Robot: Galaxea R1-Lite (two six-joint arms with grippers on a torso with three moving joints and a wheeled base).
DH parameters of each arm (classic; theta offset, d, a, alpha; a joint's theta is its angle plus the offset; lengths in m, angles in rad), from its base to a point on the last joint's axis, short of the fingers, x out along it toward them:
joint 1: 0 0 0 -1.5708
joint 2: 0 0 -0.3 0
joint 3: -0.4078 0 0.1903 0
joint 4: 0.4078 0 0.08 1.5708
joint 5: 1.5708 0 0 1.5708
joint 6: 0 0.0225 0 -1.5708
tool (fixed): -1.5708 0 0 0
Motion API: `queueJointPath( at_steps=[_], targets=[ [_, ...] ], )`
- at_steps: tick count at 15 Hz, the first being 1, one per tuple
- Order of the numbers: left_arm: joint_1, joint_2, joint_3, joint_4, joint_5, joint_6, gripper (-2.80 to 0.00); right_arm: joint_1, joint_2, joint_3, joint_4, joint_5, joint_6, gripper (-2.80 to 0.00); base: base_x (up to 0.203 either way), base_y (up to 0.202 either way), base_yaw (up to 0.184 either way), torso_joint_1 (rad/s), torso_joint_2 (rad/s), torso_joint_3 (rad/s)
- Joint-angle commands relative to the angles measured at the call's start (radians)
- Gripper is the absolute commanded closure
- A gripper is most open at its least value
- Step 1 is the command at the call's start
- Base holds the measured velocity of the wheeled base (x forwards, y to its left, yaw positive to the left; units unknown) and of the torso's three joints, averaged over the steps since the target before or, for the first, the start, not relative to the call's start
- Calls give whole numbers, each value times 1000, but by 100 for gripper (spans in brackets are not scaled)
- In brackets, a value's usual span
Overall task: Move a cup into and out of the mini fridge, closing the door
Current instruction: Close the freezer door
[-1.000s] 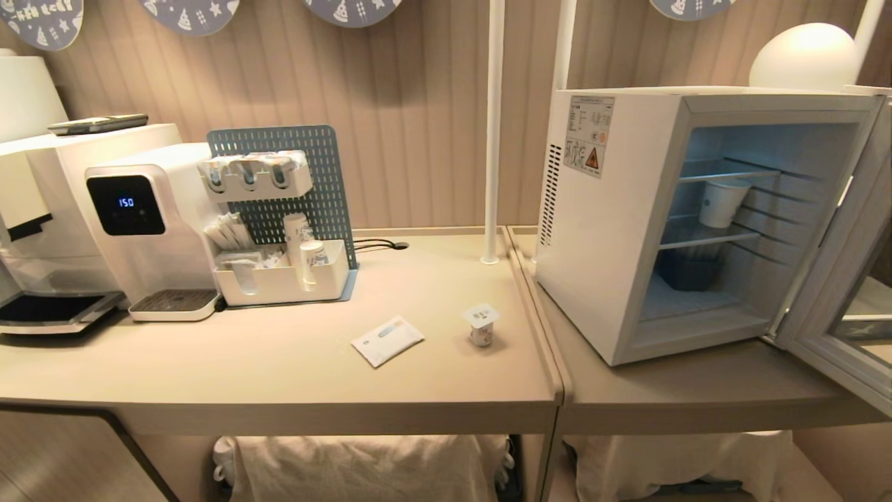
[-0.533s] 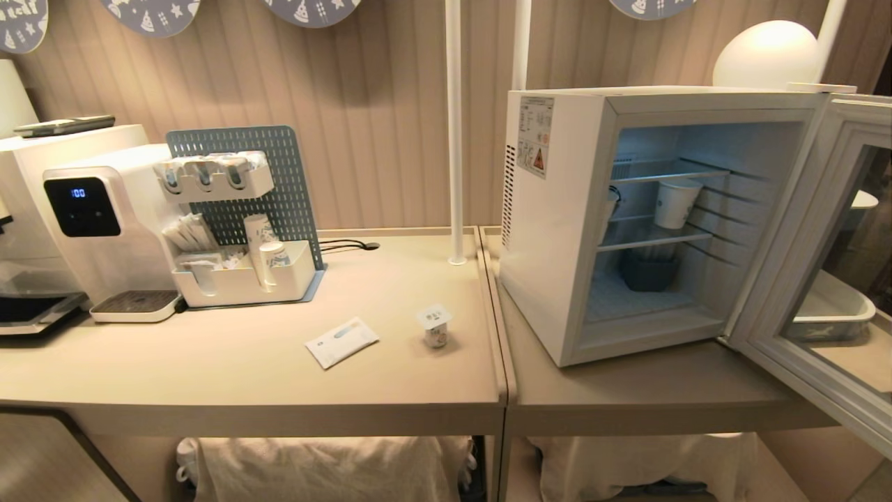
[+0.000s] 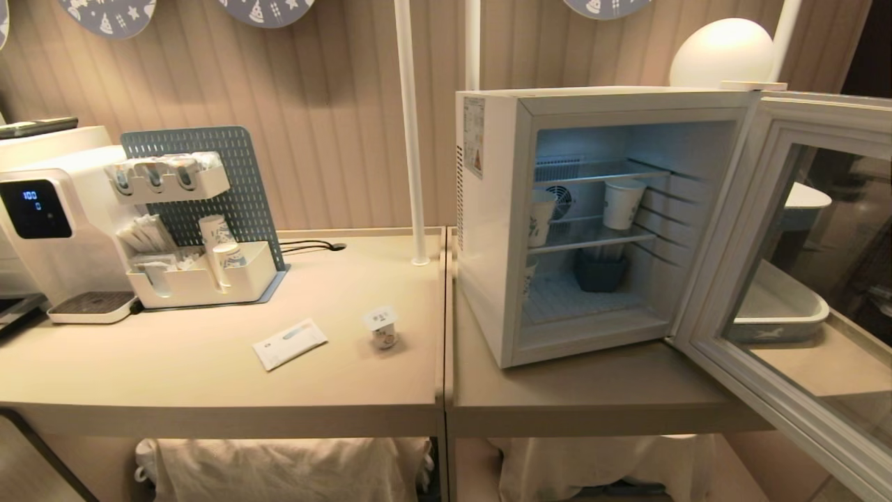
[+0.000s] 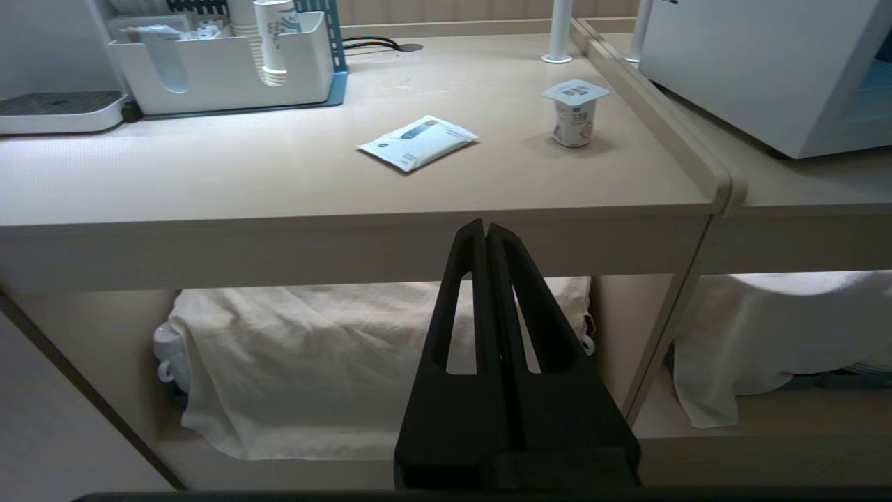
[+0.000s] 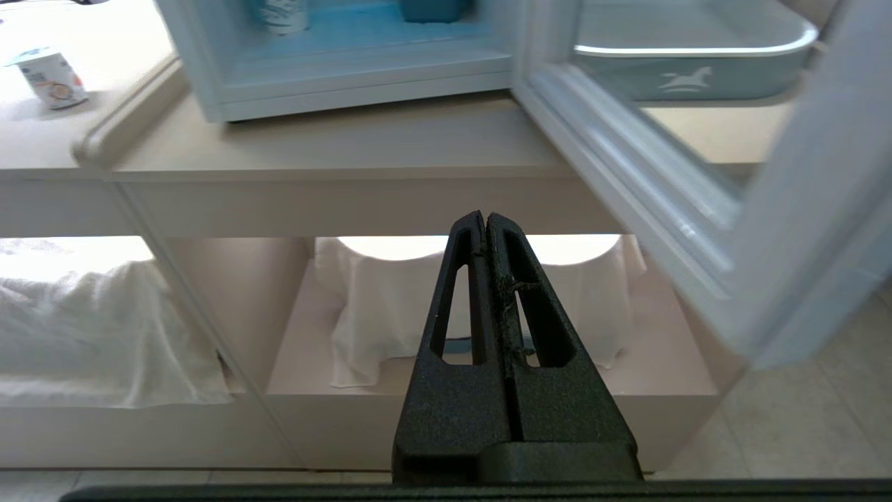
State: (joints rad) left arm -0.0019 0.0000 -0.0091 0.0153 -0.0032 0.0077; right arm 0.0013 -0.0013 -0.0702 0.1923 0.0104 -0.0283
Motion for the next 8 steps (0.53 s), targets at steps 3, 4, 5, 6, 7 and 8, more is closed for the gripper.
queueJointPath(
  at_steps=[3,4,5,6,7,8],
  targets=[
    [-1,0,0,-1,0,0,0,0,1,0,1,0,-1,0,0,-193,-2,3,5,2],
    [0,0,0,-2,0,0,0,0,1,0,1,0,-1,0,0,-196,-2,2,7,2],
    [-1,0,0,-2,0,0,0,0,1,0,1,0,-1,0,0,-199,-4,2,2,2],
    [0,0,0,-2,0,0,0,0,1,0,1,0,-2,0,0,-199,-1,2,7,2],
    [0,0,0,-2,0,0,0,0,1,0,1,0,-2,0,0,-194,1,1,4,3],
    [0,0,0,-2,0,0,0,0,1,0,1,0,-2,0,0,-197,-3,4,1,1]
  ],
)
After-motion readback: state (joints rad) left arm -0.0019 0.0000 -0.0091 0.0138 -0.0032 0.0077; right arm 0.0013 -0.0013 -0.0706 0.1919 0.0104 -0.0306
